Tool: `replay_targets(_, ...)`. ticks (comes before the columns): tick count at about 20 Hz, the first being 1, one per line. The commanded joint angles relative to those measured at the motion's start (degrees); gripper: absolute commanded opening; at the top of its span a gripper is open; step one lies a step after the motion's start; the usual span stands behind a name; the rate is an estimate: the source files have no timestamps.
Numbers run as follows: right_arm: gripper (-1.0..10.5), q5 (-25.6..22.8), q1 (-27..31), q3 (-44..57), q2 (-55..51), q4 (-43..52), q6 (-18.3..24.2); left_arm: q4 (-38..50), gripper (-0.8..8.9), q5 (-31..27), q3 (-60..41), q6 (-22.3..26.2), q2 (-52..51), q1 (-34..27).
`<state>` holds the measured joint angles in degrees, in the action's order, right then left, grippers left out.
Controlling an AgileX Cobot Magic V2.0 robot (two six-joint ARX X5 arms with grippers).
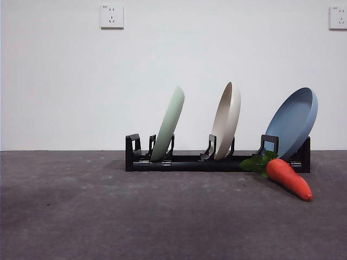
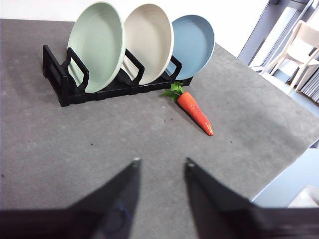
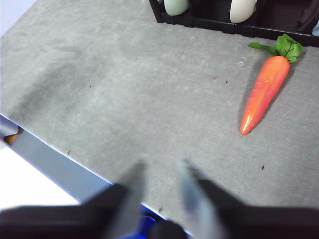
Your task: Take the green plate from the plate rack,put the plate on the table,take the carrot from the table,put the carrot in the plate
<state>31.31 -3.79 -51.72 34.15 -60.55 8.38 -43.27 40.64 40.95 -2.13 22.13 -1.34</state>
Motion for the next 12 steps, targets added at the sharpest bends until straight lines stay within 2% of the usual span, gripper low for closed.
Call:
replay_targets(1, 6.4, -0.2, -0.1, 0.0, 0.0, 0.3, -0.8, 0.3, 5.54, 0.1, 0.4, 0.1, 0.2, -0.1)
replay_targets(6, 6.3, -0.1, -0.1, 0.0, 0.0, 0.3, -1.0, 1.5, 5.54, 0.7, 2.5, -1.0, 2.6, 0.0)
replay_targets(12, 6.3, -0.1, -0.1, 0.0, 0.0, 0.3, -1.3, 4.9, 5.53, 1.5, 12.9, -1.0, 12.8, 2.3)
